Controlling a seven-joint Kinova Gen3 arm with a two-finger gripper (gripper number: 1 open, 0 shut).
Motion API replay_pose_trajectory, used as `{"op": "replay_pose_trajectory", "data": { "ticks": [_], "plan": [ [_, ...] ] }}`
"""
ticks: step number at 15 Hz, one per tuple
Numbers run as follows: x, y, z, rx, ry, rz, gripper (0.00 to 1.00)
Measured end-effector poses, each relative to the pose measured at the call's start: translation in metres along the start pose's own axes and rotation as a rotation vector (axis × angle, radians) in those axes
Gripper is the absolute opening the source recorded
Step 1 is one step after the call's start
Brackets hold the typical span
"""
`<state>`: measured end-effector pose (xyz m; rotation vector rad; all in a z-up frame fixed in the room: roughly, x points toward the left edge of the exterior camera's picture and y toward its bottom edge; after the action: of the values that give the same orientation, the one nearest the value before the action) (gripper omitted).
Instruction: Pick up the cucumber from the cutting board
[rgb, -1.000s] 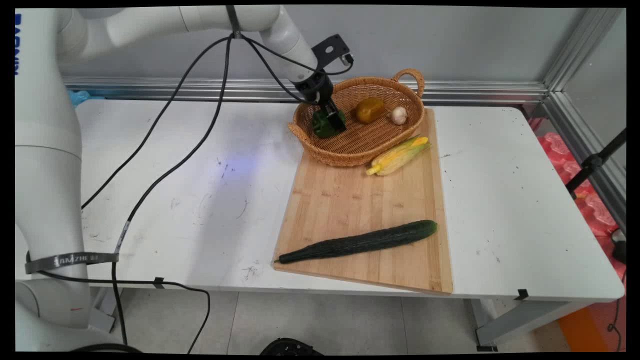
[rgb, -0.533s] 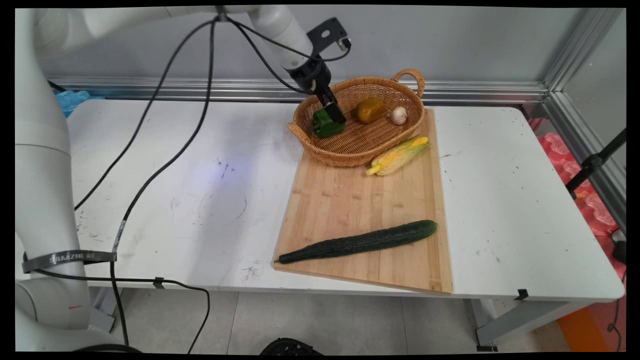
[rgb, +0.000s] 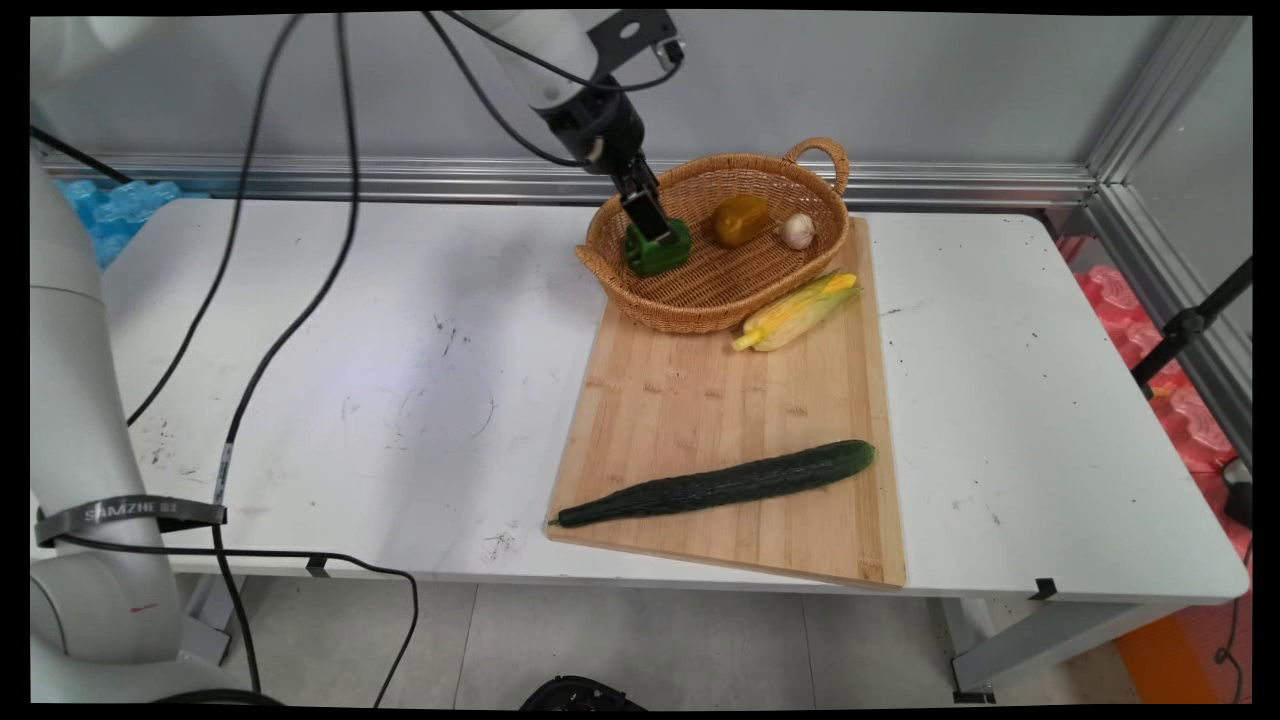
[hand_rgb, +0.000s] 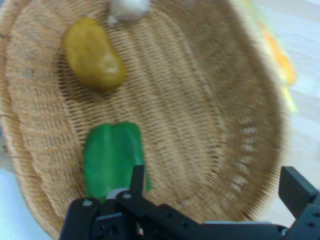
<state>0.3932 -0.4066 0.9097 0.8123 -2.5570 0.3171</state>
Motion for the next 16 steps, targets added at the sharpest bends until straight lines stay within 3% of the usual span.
{"op": "replay_pose_trajectory", "data": {
  "ticks": [6,10,16],
  "plan": [
    [-0.022,0.039,-0.05,-0.117,-0.048,0.108,1.0],
    [-0.038,0.056,-0.07,-0.17,-0.078,0.158,1.0],
    [-0.056,0.078,-0.086,-0.197,-0.1,0.176,1.0]
  ]
}}
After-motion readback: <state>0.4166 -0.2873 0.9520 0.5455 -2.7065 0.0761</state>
